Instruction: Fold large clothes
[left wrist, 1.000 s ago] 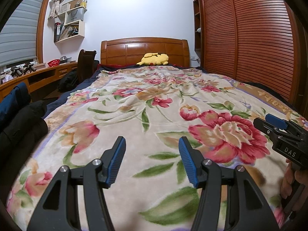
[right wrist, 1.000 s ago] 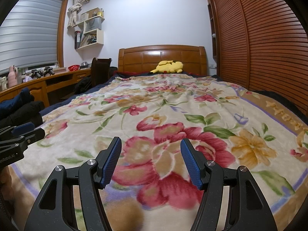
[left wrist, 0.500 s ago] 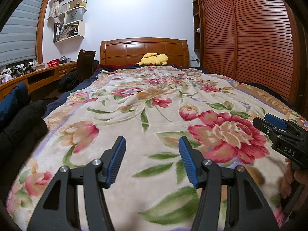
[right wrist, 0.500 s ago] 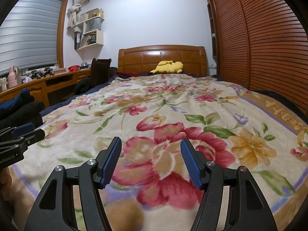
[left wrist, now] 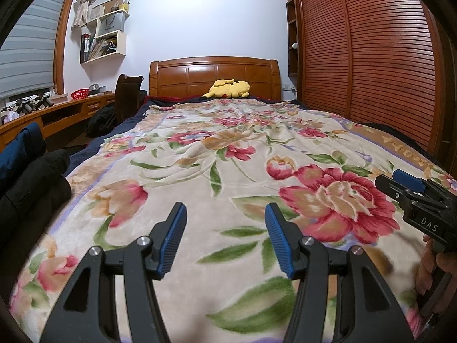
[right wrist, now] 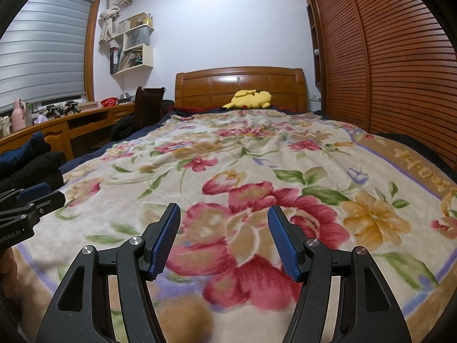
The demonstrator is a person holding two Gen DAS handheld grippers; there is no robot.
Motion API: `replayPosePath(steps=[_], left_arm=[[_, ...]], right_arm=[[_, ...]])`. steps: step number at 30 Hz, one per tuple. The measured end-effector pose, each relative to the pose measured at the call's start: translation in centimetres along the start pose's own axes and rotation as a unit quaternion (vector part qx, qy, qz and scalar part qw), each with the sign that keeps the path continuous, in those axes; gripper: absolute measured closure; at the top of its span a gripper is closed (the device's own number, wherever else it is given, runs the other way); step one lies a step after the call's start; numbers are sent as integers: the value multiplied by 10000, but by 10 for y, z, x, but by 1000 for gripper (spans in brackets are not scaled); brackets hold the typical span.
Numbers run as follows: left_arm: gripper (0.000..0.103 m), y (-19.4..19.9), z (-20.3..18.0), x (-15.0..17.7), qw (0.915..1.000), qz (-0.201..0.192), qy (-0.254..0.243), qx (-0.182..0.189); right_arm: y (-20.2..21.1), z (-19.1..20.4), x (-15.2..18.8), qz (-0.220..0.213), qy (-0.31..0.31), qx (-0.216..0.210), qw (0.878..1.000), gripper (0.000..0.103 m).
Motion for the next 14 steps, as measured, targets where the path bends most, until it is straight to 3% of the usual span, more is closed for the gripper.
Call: replayPosePath(steps=[14], left_arm=[[47, 0, 0, 1, 10000, -6, 3, -5]], right_arm=[[0, 0, 0, 1, 0, 0, 10000, 38]])
Point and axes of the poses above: each gripper's, at about its wrist camera, not at the fingertips, and y roughly against the way its jaws point, z to its left, x to its underside, the point moved 3 cm from there along -y, roughly the way its jaws point, and after that the axes turned 10 degrees about -y, right-handed, at the moved point
